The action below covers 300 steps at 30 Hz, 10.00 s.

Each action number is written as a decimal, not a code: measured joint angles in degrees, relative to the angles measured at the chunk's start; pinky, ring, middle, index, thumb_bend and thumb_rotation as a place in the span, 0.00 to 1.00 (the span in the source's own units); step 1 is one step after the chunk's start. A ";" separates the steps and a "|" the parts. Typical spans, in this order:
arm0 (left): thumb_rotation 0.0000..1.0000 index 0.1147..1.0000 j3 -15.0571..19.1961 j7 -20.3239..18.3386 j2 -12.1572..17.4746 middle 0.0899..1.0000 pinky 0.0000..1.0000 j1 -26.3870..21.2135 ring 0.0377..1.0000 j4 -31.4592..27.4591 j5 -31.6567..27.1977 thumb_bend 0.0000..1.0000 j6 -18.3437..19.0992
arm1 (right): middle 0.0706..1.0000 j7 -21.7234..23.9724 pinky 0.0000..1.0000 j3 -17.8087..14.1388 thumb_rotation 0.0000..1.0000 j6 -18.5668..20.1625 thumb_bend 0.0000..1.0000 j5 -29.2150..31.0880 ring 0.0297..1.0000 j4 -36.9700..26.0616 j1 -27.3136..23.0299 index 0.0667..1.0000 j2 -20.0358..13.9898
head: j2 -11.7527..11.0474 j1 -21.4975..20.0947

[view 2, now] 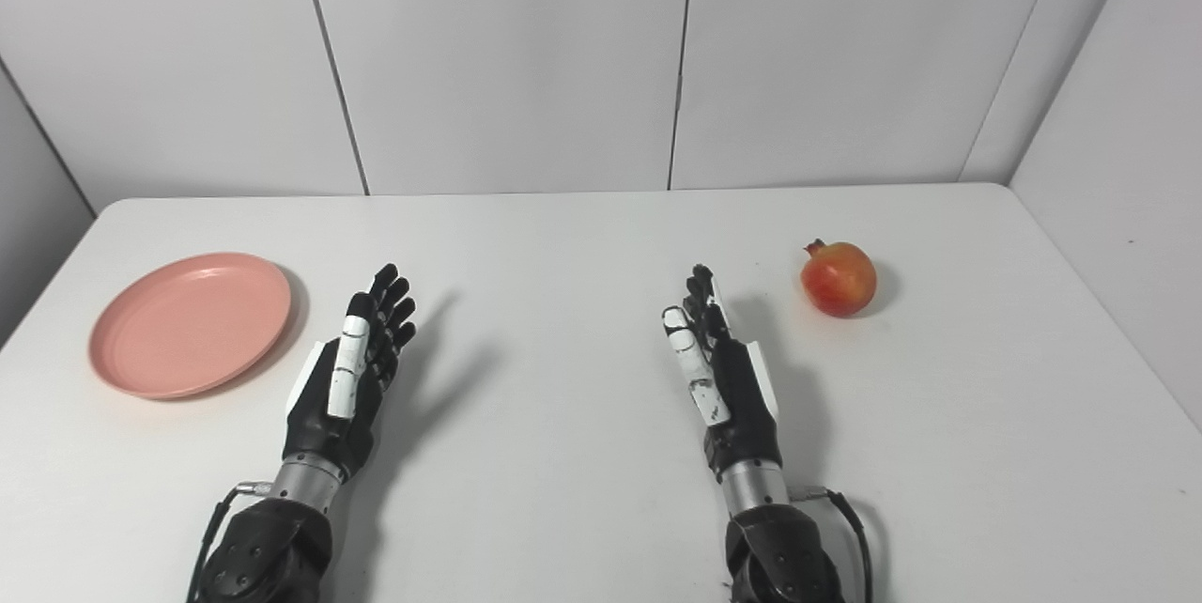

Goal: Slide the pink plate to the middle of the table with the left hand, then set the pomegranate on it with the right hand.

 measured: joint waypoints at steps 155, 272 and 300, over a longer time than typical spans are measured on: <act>1.00 1.00 -0.45 -1.16 1.67 1.00 1.00 -0.04 1.00 2.80 -0.52 0.71 -2.32 | 1.00 0.42 1.00 2.41 0.90 -0.76 0.75 -1.59 1.00 1.98 -0.26 1.00 -0.52 | -4.84 -3.34; 1.00 0.77 22.87 21.99 16.99 0.78 0.78 -14.04 0.79 30.43 2.40 0.72 -14.33 | 1.00 10.13 1.00 -3.43 0.94 -4.36 0.47 9.40 1.00 -1.38 3.34 1.00 -8.61 | -14.85 33.40; 1.00 0.81 18.70 16.18 14.81 0.82 0.83 -15.73 0.83 31.19 -5.02 0.75 -13.36 | 1.00 10.02 1.00 -3.93 0.94 -3.12 0.43 9.52 1.00 -2.11 3.51 1.00 -8.59 | -14.41 33.75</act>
